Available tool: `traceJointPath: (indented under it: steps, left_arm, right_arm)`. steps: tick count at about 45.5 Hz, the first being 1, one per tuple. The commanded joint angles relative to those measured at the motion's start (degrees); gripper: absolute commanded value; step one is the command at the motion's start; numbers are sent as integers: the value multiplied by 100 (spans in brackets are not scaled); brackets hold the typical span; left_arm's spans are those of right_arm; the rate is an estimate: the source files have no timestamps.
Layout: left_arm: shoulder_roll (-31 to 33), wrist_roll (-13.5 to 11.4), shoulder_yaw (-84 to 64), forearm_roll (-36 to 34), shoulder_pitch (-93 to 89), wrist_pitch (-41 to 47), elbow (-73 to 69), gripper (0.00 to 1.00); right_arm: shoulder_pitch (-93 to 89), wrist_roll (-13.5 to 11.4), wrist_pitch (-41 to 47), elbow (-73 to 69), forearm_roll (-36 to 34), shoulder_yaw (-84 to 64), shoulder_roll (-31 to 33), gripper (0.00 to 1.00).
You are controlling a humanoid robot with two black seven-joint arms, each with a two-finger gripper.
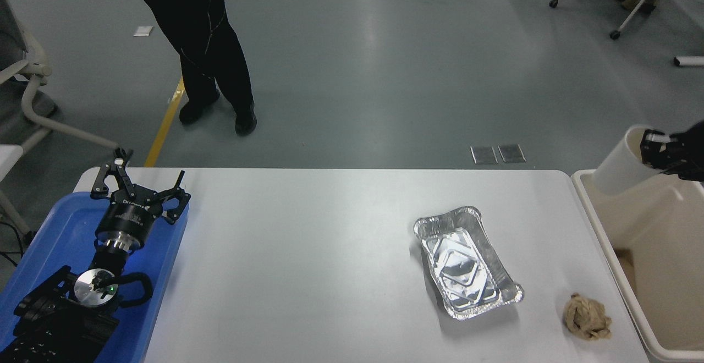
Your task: Pick up paper cup place in dustbin
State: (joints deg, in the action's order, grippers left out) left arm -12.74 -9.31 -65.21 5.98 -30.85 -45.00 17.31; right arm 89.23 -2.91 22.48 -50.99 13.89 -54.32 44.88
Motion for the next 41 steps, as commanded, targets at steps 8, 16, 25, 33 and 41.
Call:
traceJointPath:
  steps: [8, 16, 25, 33, 41]
  left_arm:
    - [0, -1, 9, 0, -9, 0, 0, 99]
    - [0, -1, 0, 0, 0, 0, 0, 99]
    - [0, -10, 0, 0, 0, 0, 0, 99]
    - [0, -10, 0, 0, 0, 0, 0, 99]
    - [0, -10, 0, 0, 0, 0, 0, 99]
  right_arm:
    - [-3472, 45, -1324, 3146, -80, 1547, -1033, 0]
    - [-4316, 18, -1957, 3806, -89, 1767, -1525, 0]
    - [-4941, 1, -2370, 4175, -448, 1784, -1877, 0]
    - [-5082, 1, -2581, 4246, -625, 1776, -1974, 0]
    - [-5056, 1, -2582, 4246, -660, 1784, -1948, 30]
